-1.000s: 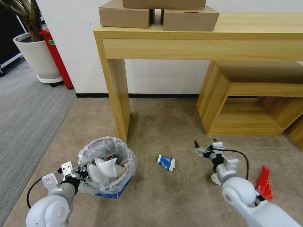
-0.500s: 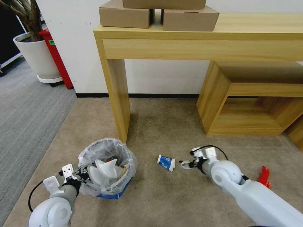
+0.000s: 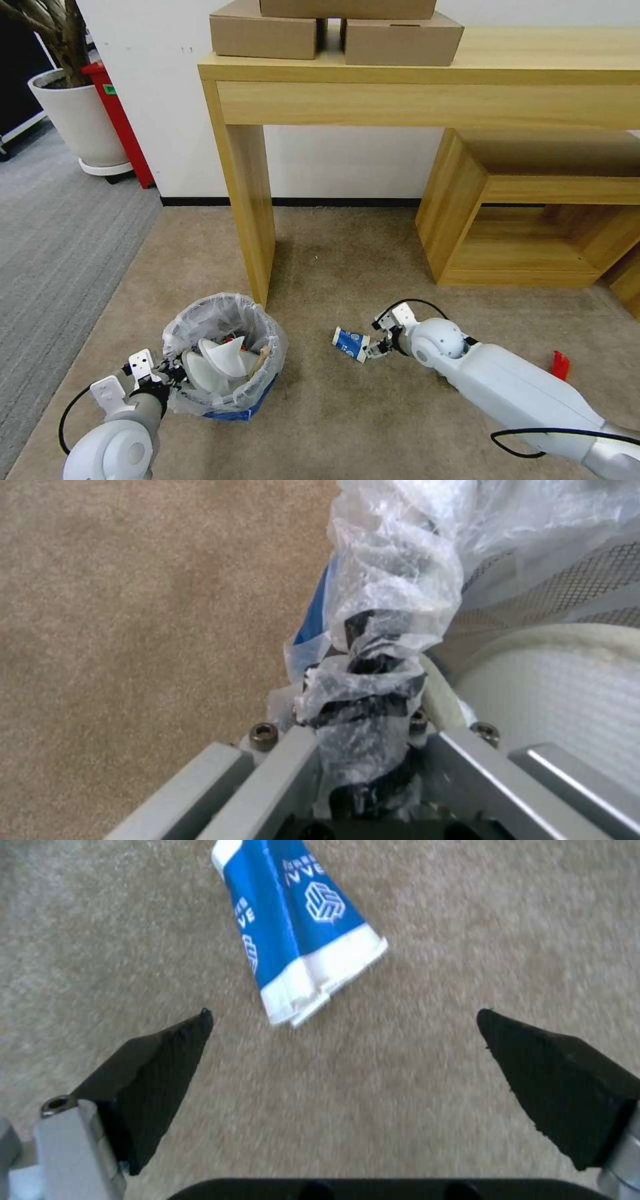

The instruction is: Pick up the trash bin and place the garbage on the floor into it.

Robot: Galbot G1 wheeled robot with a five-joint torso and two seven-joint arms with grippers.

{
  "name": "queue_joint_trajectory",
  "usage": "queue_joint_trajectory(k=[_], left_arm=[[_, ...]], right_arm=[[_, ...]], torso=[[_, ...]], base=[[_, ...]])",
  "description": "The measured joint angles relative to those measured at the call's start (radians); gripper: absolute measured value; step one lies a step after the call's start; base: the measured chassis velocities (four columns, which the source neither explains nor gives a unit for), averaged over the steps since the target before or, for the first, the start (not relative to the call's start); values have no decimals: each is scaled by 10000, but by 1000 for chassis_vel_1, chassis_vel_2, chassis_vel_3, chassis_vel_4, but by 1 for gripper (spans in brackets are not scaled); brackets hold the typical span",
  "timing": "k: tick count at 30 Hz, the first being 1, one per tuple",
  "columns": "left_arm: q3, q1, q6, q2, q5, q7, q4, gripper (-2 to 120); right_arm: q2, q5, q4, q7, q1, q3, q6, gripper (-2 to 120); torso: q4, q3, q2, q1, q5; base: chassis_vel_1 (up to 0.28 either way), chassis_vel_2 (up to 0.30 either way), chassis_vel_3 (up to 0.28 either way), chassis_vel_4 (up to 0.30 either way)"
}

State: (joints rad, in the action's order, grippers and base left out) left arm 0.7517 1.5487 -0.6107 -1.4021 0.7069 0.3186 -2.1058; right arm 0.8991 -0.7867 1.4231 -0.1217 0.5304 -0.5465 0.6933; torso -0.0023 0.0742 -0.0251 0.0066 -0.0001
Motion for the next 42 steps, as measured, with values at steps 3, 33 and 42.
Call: queue_joint_trajectory(k=[3,33,42], left_arm=[[24,17,34,-74,-60,-31,16,0],[189,128,321,-275,-244,-178,117,0],[133,99,382,-277,-271,-197,163,0]], right_arm=[[216,290,-415,224,-197,-336,-300,100],[1998,1100,-2981,-183,-346,-1219,-2184,55],[2008,1204,-3158,-216,-279,-1221,-2548,25]], torso=[[1,-1,0,-1,1],[1,-1,-1,-2,1],[1,-1,-2,-2,2]], base=[[0,0,0,0],[0,0,0,0],[0,0,0,0]])
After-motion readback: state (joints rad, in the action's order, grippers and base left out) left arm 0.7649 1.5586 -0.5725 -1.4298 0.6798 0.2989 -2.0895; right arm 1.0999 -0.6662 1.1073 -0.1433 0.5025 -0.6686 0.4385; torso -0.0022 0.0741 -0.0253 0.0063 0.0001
